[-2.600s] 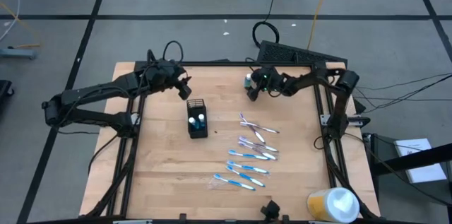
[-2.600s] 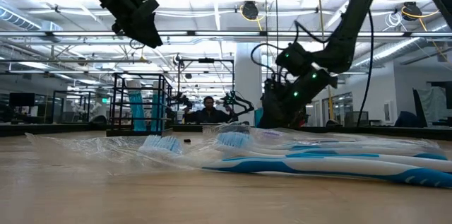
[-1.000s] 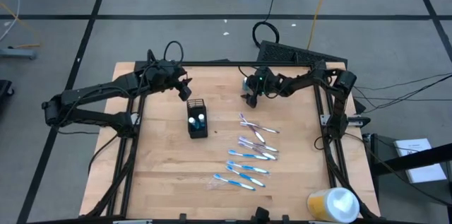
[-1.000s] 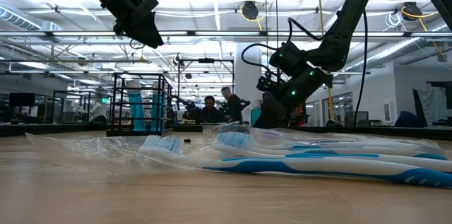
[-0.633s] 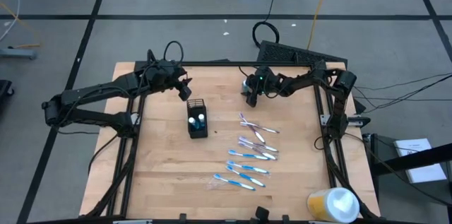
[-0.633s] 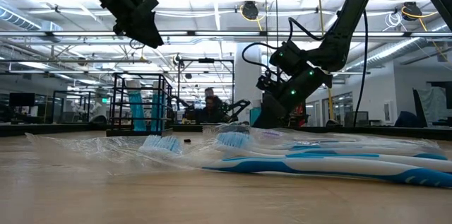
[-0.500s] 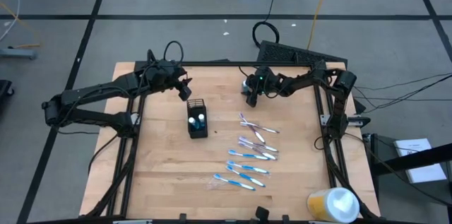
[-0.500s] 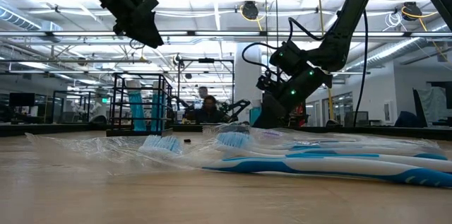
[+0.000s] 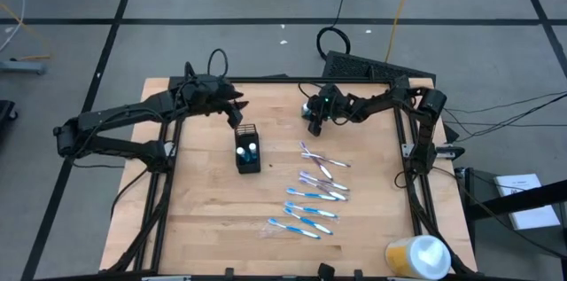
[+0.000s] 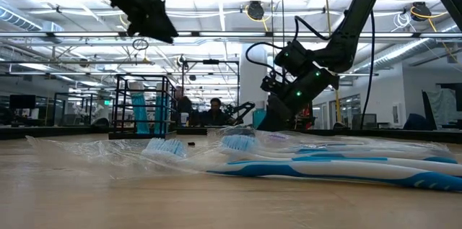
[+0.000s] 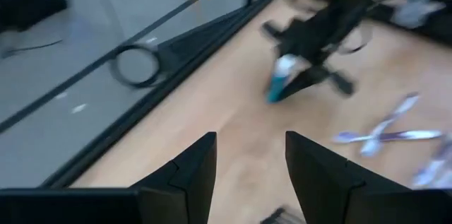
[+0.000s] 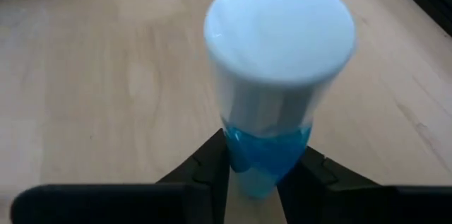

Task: Pick & Place toothbrushing station
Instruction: Put the mouthwash into the black organizer

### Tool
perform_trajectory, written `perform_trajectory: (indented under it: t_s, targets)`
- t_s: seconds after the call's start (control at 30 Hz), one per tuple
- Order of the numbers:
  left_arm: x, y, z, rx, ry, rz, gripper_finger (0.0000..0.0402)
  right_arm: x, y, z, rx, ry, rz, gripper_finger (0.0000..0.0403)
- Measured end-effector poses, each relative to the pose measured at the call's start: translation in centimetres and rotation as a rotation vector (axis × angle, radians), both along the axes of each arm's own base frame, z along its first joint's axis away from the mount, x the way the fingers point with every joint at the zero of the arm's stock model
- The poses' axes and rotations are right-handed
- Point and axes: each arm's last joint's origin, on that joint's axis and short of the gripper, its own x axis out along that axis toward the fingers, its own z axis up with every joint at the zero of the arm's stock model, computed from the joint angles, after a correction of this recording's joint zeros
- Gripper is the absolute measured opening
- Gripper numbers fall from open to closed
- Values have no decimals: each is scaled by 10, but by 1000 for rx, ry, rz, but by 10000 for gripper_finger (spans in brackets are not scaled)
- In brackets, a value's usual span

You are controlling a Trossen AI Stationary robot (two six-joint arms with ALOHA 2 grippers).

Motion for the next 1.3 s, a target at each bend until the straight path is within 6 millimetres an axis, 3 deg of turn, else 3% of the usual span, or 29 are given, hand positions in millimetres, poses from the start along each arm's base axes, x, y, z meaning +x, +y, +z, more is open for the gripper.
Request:
perform_trajectory:
  t_s: [0.33, 0.53, 0.67, 0.93, 1.3]
  targets:
    - [62, 1, -13, -42, 85, -218, 172, 20, 40, 25, -20, -81, 115, 88]
    - [109, -10, -16, -15, 122, -389, 172, 31, 73, 38, -13, -129, 200, 88]
    - [130, -20, -24, 1, 157, -451, 172, 36, 92, 39, -13, -133, 251, 88]
    - [146, -34, -45, -14, 224, -502, 172, 40, 113, 38, -24, -122, 297, 89]
    - [154, -37, -58, -77, 228, -471, 172, 41, 117, 37, -25, -122, 309, 89]
